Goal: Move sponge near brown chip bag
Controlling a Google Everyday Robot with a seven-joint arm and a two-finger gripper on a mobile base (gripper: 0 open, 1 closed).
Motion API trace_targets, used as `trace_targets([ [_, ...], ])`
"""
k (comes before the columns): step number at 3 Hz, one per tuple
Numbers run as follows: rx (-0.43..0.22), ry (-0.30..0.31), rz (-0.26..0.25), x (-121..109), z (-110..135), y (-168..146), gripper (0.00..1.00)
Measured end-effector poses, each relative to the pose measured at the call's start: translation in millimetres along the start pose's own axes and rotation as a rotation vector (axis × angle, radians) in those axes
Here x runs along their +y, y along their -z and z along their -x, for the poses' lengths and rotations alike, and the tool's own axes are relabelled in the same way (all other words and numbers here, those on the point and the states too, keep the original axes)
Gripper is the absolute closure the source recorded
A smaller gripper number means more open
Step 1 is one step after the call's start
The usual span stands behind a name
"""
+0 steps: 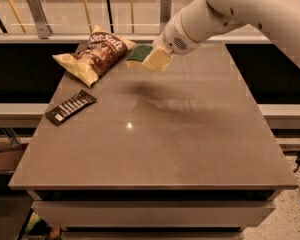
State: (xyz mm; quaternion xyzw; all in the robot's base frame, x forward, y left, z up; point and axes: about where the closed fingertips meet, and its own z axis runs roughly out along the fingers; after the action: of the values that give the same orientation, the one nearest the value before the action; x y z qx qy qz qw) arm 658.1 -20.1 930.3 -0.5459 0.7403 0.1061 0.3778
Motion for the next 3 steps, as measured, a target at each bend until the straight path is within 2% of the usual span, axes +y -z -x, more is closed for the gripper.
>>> trace_targets([
  [1, 0.016, -0.02, -0.02, -15.4, -1.8, -26.7, 1.0],
  [3, 0.094, -0.037, -0.039, -27.9, -6.0, -83.8, 1.0],
])
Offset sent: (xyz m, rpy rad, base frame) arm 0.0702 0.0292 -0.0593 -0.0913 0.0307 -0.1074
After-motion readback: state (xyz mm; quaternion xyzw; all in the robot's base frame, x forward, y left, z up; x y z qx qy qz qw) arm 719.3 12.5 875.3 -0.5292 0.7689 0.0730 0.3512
